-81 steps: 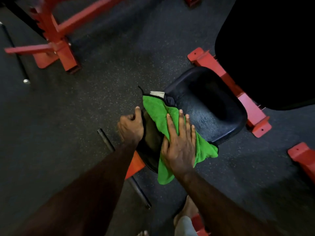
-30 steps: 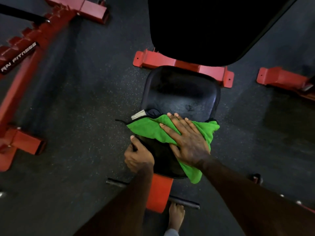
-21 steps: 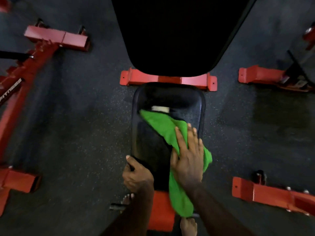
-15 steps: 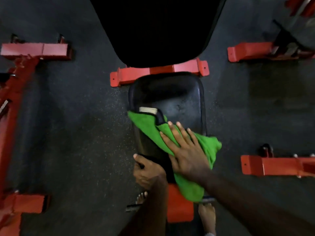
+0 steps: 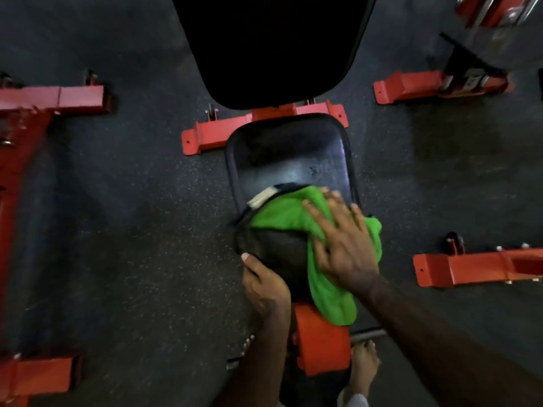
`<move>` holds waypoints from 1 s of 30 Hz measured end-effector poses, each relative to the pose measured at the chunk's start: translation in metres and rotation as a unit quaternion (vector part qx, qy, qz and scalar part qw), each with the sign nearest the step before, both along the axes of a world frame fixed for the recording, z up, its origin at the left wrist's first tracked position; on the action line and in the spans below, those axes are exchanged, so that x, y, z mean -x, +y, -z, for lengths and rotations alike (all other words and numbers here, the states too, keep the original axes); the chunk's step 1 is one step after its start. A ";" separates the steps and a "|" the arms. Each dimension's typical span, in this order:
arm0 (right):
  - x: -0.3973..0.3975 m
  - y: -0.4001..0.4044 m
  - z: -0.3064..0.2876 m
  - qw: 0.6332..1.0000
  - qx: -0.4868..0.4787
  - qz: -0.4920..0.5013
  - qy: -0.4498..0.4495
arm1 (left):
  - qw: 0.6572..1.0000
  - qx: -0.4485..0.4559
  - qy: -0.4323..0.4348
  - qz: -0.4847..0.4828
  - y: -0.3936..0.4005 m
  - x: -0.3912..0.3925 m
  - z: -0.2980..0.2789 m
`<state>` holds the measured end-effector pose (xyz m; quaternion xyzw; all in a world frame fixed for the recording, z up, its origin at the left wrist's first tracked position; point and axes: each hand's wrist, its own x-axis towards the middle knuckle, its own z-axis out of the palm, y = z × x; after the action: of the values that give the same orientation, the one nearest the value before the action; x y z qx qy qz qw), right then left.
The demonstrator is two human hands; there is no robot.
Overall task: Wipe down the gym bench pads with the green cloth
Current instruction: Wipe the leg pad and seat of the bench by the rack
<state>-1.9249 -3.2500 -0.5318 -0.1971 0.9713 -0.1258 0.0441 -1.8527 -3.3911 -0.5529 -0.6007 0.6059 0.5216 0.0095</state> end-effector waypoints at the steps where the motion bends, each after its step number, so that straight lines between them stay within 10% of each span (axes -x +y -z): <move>1: -0.007 -0.006 0.000 0.992 0.039 0.119 -0.003 | 0.999 -0.014 0.048 0.003 -0.008 -0.005 -0.001; 4: -0.054 -0.056 -0.003 0.963 0.050 0.263 -0.017 | 0.988 -0.065 0.127 0.063 -0.029 -0.023 0.010; 10: -0.042 -0.032 -0.003 0.995 -0.031 -0.094 -0.028 | 0.974 -0.089 0.196 0.073 -0.050 -0.017 0.010; 15: -0.020 -0.056 -0.011 0.979 0.045 0.195 -0.044 | 0.976 -0.061 0.177 0.111 -0.049 -0.018 0.004; 21: -0.059 -0.053 -0.006 0.976 -0.037 -0.214 -0.028 | 0.981 -0.102 0.164 -0.009 -0.050 -0.025 0.000; 27: 0.002 -0.090 -0.009 0.987 0.040 0.150 -0.034 | 0.978 -0.104 0.180 -0.009 -0.049 -0.025 -0.001; 30: -0.018 -0.102 -0.008 0.997 0.006 0.063 -0.041 | 0.976 -0.105 0.190 -0.017 -0.051 -0.024 -0.001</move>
<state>-1.9069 -3.3522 -0.5237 -0.1310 0.9783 -0.1423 0.0743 -1.8292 -3.4421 -0.5520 -0.4964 0.5276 0.6874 -0.0519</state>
